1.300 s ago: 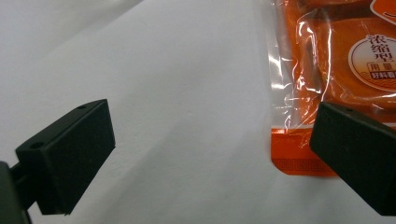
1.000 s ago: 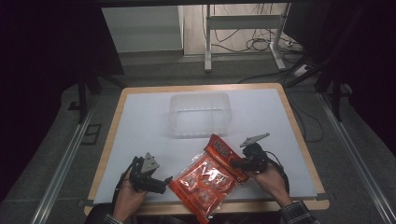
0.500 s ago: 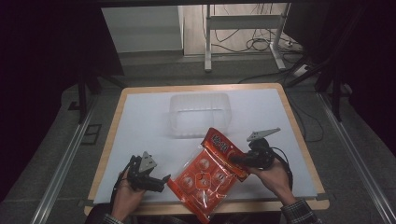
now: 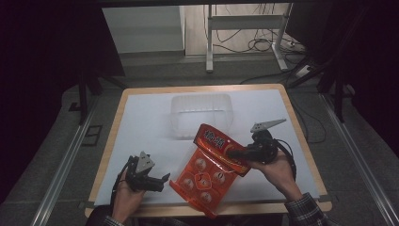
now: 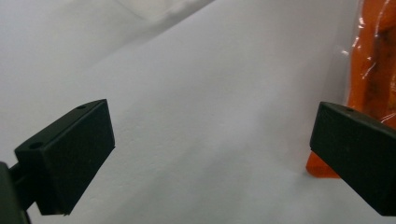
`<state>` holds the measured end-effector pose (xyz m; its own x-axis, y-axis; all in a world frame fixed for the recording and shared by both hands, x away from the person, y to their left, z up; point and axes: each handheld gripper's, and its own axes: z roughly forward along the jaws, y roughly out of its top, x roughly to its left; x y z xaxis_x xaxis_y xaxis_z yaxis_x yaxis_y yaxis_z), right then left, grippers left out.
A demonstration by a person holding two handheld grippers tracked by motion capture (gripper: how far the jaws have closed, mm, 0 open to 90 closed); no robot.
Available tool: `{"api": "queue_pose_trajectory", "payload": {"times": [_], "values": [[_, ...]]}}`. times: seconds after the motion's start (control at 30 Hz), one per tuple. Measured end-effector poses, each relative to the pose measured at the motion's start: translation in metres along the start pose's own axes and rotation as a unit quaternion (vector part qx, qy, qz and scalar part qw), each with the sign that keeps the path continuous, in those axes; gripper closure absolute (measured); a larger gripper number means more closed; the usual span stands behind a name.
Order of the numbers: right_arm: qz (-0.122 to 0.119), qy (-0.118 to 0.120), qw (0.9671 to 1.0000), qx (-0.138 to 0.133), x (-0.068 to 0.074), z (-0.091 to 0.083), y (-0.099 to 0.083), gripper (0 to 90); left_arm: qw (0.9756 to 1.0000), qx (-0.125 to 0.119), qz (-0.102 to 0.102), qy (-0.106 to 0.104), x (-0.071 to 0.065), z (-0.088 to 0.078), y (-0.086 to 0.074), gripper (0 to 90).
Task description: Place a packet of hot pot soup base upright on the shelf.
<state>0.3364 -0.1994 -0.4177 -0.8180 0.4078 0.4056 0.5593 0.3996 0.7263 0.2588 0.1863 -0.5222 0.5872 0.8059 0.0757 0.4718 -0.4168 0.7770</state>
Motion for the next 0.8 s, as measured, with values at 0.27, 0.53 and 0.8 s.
{"api": "queue_pose_trajectory", "payload": {"times": [0.27,0.53,0.8], "values": [[-0.007,0.019,0.9997,-0.012,0.010,-0.011,0.016,89.4,1.0000,-0.006,-0.006,0.004,0.002,-0.001,0.000,0.0],[-0.024,0.033,0.9990,-0.019,0.025,-0.020,0.039,89.4,0.9999,-0.010,-0.009,0.004,0.001,-0.001,0.000,0.0],[-0.029,0.045,0.9981,-0.030,0.032,-0.027,0.055,89.4,1.0000,-0.004,-0.002,0.001,0.001,-0.001,0.000,0.0]]}}
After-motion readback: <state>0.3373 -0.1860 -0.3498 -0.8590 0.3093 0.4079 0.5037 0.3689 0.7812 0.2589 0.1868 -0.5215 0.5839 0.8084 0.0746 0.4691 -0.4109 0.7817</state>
